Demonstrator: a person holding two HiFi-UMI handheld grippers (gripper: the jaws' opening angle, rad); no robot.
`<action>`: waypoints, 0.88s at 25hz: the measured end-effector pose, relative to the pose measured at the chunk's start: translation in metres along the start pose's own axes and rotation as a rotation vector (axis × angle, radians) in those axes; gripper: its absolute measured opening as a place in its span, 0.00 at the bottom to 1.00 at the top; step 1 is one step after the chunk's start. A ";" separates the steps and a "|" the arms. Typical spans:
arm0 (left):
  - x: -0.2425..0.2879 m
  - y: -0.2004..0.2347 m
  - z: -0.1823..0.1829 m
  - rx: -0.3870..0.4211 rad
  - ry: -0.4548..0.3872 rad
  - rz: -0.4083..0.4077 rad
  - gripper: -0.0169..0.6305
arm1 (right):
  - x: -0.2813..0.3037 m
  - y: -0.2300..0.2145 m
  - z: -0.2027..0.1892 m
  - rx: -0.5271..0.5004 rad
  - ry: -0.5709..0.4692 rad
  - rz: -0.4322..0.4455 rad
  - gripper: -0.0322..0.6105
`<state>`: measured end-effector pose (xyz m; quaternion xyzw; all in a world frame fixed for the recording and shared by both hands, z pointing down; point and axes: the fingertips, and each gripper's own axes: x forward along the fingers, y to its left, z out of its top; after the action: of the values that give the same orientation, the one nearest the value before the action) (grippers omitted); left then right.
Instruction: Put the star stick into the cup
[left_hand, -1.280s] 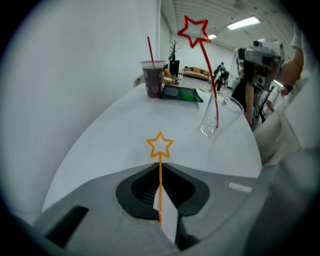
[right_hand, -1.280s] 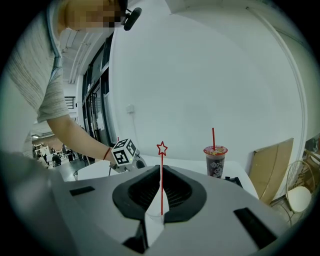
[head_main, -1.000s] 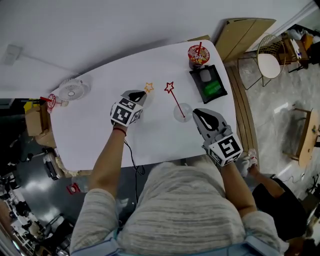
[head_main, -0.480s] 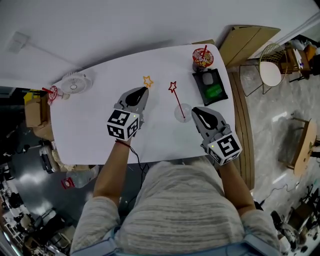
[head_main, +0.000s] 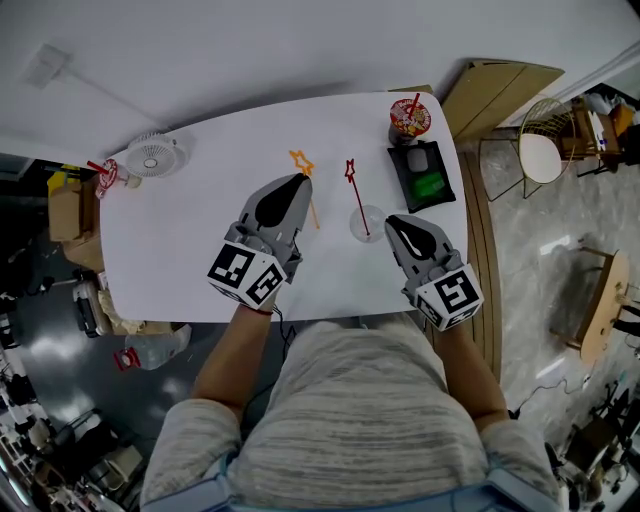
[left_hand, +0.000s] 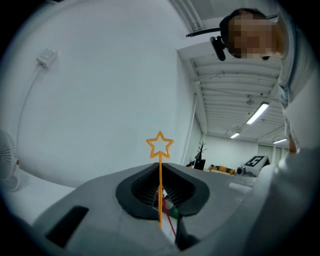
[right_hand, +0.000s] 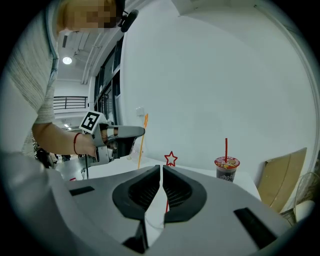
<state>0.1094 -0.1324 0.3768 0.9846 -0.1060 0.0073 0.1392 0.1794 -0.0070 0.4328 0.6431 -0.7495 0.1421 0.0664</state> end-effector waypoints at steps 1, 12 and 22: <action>0.000 -0.007 0.004 -0.003 -0.016 -0.014 0.07 | -0.001 0.000 0.000 0.001 0.000 -0.003 0.08; 0.022 -0.061 0.005 -0.021 -0.145 -0.129 0.07 | -0.017 -0.003 -0.008 -0.010 0.020 -0.025 0.08; 0.037 -0.073 -0.037 -0.027 -0.097 -0.124 0.07 | -0.035 -0.009 -0.017 -0.012 0.049 -0.048 0.08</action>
<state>0.1619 -0.0609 0.3941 0.9865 -0.0515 -0.0502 0.1474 0.1924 0.0304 0.4403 0.6568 -0.7329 0.1515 0.0918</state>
